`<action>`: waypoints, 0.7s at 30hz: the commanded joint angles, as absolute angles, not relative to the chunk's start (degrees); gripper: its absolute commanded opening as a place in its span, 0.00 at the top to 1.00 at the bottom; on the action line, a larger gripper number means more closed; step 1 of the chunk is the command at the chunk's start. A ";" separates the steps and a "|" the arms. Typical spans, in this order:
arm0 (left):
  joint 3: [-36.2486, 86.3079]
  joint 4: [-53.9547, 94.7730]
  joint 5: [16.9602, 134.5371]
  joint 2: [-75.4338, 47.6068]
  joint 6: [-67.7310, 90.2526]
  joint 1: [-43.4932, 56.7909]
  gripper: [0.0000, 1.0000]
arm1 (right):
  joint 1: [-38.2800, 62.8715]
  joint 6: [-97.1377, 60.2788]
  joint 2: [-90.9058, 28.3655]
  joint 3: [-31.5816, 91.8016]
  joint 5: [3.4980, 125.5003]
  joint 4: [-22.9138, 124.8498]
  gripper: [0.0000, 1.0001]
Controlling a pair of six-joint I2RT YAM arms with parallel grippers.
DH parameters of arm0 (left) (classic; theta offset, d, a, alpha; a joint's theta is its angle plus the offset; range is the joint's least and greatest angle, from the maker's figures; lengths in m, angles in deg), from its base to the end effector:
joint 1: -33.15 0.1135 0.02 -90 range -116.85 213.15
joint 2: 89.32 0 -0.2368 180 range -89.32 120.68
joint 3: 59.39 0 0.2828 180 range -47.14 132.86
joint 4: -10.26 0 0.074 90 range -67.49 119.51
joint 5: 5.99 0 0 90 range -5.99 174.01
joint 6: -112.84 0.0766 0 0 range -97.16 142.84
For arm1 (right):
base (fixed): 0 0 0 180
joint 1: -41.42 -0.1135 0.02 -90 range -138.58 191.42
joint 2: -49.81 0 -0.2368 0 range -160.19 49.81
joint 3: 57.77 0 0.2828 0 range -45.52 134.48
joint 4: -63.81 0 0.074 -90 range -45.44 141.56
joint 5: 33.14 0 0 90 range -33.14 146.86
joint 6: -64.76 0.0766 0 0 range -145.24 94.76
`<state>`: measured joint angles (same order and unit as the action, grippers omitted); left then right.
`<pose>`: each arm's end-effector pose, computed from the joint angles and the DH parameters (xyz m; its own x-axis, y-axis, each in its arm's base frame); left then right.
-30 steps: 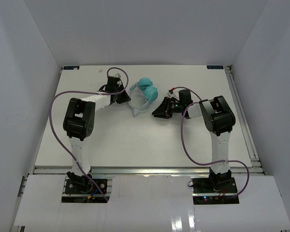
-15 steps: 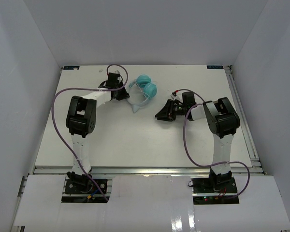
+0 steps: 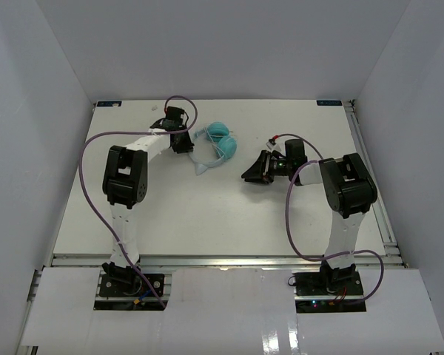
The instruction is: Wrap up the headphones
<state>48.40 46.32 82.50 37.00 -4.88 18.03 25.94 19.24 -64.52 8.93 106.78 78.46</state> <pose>0.4973 -0.1364 0.0917 -0.8247 -0.2588 -0.5029 -0.1221 0.9497 -0.2885 0.3810 0.1663 0.0532 -0.9281 0.2111 -0.3067 -0.1964 0.4223 0.8849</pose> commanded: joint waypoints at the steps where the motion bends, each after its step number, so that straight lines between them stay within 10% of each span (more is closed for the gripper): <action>1: 51.51 49.92 82.68 36.82 -3.78 18.38 0.66 | 26.70 18.34 -61.20 7.79 107.85 78.79 0.58; 21: 45.57 51.69 77.42 23.74 3.15 17.99 0.20 | 28.85 0.96 -51.44 6.82 105.23 65.20 0.46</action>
